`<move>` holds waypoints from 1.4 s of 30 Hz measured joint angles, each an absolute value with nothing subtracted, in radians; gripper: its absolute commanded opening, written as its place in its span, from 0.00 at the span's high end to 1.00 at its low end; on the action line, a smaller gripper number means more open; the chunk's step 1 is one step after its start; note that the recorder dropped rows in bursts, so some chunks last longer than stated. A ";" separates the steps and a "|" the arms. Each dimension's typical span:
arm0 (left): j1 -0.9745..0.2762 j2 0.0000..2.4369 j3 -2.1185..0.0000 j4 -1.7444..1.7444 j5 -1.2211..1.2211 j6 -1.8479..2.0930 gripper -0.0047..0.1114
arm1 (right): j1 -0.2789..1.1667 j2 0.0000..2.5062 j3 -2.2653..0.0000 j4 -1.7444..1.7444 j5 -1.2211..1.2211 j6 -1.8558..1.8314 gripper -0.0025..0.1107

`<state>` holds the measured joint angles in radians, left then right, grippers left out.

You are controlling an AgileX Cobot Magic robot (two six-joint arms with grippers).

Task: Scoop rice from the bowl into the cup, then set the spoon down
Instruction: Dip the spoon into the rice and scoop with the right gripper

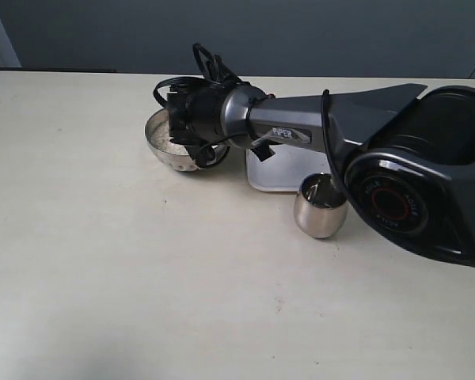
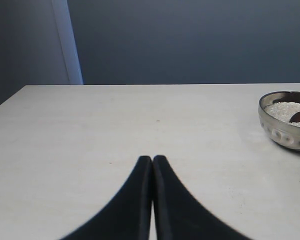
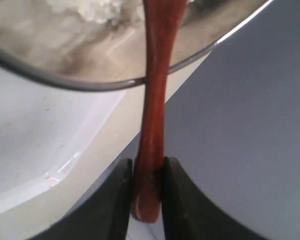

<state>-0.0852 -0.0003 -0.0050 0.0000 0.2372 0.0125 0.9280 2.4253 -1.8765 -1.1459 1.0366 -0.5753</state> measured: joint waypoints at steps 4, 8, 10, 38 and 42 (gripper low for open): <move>-0.085 0.000 -0.005 0.000 0.237 0.012 0.96 | 0.928 2.425 -1.876 -1.133 1.037 -0.575 0.98; -0.085 0.000 -0.005 0.000 0.237 0.012 0.96 | 0.922 2.419 -1.876 -1.102 1.028 -0.575 0.98; -0.085 0.000 -0.005 0.000 0.237 0.012 0.96 | 0.915 2.419 -1.876 -1.092 1.027 -0.575 0.98; -0.085 0.000 -0.005 0.000 0.237 0.012 0.96 | 0.855 2.382 -1.876 -0.934 0.992 -0.575 0.98; -0.085 0.000 -0.005 0.000 0.237 0.012 0.96 | 0.834 2.371 -1.876 -0.902 0.983 -0.577 0.98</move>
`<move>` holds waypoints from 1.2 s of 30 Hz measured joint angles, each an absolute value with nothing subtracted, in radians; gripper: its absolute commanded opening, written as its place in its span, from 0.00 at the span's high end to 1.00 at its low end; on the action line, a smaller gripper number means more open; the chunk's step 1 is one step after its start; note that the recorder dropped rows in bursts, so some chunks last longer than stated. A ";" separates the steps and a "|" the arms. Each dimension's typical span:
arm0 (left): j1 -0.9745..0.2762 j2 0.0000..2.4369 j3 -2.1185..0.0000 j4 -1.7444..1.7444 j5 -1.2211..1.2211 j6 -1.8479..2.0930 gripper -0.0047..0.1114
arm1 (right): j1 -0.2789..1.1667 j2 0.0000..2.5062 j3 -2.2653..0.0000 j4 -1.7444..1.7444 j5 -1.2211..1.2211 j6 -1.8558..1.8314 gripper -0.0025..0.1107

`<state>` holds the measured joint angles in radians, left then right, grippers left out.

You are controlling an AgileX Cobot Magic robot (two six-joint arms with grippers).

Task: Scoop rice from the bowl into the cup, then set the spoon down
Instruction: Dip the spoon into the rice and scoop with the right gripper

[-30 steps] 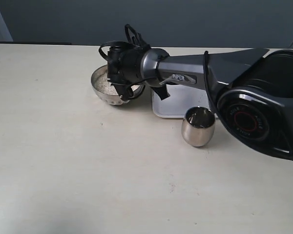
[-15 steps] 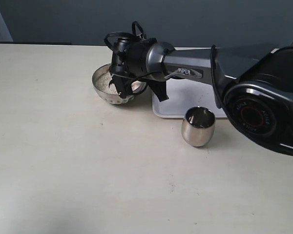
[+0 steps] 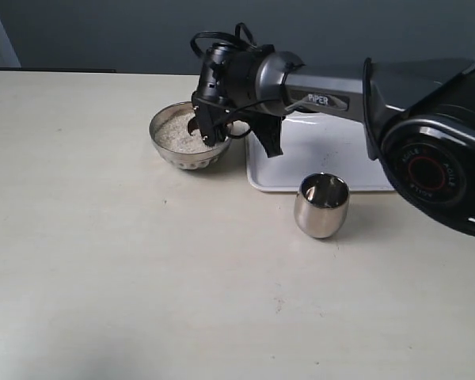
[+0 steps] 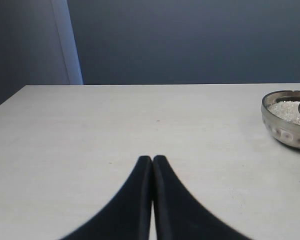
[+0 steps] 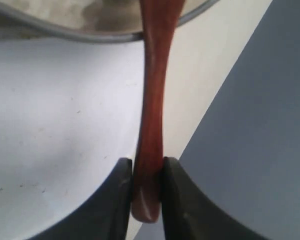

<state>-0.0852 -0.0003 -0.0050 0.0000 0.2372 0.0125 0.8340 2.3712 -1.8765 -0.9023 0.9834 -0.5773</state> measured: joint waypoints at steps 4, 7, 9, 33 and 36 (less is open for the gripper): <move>-0.085 0.000 -0.005 0.000 0.237 0.012 0.96 | 0.821 2.369 -1.876 -0.848 0.955 -0.577 0.98; -0.085 0.000 -0.005 0.000 0.237 0.012 0.96 | 0.821 2.369 -1.876 -0.831 0.949 -0.577 0.98; -0.085 0.000 -0.005 0.000 0.237 0.012 0.96 | 0.821 2.369 -1.876 -0.827 0.945 -0.577 0.98; -0.085 0.000 -0.005 0.000 0.237 0.012 0.96 | 0.821 2.318 -1.876 -0.685 0.992 -0.621 0.98; -0.085 0.000 -0.005 0.000 0.237 0.012 0.96 | 0.819 2.318 -1.876 -0.683 1.004 -0.624 0.98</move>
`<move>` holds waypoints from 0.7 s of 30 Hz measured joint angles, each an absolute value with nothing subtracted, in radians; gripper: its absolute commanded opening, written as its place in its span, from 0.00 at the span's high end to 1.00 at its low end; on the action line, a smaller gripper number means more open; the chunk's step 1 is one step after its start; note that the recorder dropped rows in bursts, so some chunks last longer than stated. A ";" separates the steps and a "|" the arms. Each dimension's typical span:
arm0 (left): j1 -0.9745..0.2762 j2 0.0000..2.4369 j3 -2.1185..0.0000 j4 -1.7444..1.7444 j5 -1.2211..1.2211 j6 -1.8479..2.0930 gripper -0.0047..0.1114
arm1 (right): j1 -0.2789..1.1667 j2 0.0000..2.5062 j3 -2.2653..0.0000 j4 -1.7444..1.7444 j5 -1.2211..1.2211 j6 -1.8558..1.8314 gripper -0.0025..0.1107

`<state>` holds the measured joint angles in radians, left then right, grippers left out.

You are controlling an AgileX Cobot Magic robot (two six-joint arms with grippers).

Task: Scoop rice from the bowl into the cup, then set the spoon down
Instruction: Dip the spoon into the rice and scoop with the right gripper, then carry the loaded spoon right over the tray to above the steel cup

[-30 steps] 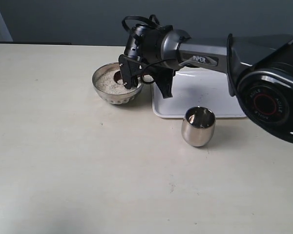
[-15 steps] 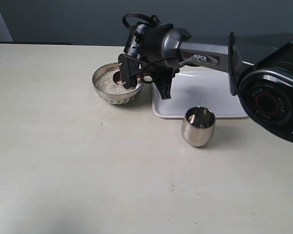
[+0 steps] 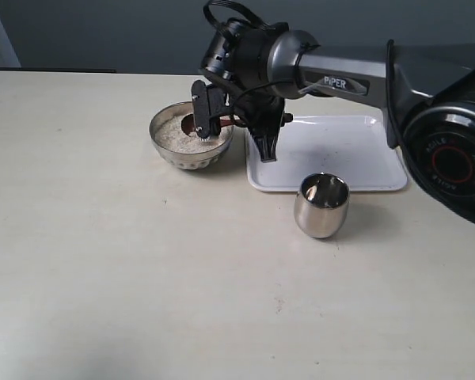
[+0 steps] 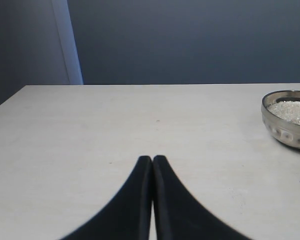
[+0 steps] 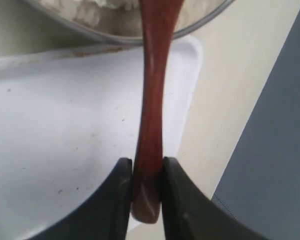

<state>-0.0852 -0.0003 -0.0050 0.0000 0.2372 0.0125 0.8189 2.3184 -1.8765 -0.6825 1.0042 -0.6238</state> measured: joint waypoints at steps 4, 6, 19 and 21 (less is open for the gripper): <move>-0.085 0.000 -0.005 0.000 0.237 0.012 0.96 | 0.801 2.318 -1.876 -0.641 1.018 -0.624 0.98; -0.085 0.000 -0.005 0.000 0.237 0.012 0.96 | 0.792 2.318 -1.876 -0.637 1.027 -0.626 0.98; -0.085 0.000 -0.005 0.000 0.237 0.012 0.96 | 0.747 2.318 -1.876 -0.618 1.045 -0.628 0.98; -0.085 0.000 -0.005 0.000 0.237 0.012 0.96 | 0.740 2.318 -1.876 -0.616 1.056 -0.628 0.98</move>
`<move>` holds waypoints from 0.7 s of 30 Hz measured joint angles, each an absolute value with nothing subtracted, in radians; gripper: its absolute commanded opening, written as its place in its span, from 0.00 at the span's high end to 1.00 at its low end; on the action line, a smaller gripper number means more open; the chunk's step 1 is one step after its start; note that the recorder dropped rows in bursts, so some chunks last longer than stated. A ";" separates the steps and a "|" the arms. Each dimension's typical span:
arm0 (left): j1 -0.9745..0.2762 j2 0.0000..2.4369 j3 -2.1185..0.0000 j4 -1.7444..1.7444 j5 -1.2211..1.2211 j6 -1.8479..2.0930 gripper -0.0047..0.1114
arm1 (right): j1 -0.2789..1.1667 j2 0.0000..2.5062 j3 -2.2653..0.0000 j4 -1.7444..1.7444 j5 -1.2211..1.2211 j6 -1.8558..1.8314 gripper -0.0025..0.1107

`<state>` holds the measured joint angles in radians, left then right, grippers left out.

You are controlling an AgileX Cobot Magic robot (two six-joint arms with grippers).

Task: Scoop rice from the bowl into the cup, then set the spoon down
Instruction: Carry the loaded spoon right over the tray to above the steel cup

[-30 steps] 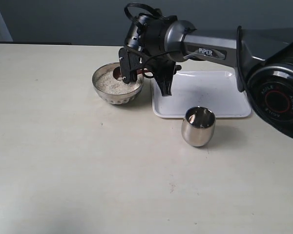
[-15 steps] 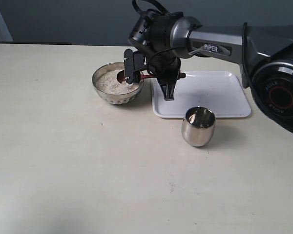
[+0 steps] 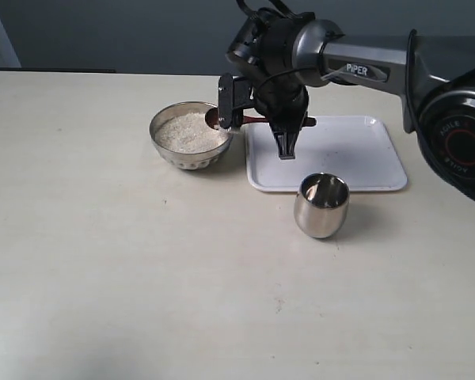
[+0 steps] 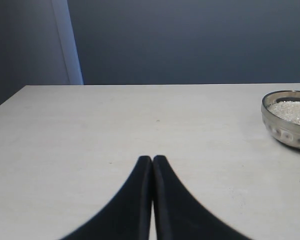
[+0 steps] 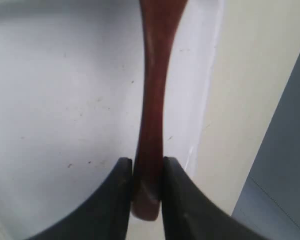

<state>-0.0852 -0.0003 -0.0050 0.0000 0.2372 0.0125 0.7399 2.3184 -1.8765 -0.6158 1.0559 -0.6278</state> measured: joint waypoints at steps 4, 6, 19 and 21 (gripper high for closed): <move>-0.085 0.000 -0.005 0.000 0.237 0.012 0.96 | 0.723 2.318 -1.876 -0.609 1.077 -0.630 0.98; -0.085 0.000 -0.005 0.000 0.237 0.012 0.96 | 0.717 2.316 -1.876 -0.598 1.086 -0.630 0.98; -0.085 0.000 -0.005 0.000 0.237 0.012 0.96 | 0.677 2.262 -1.876 -0.546 1.180 -0.646 0.98; -0.085 0.000 -0.005 0.000 0.237 0.012 0.96 | 0.668 2.256 -1.876 -0.518 1.194 -0.661 0.98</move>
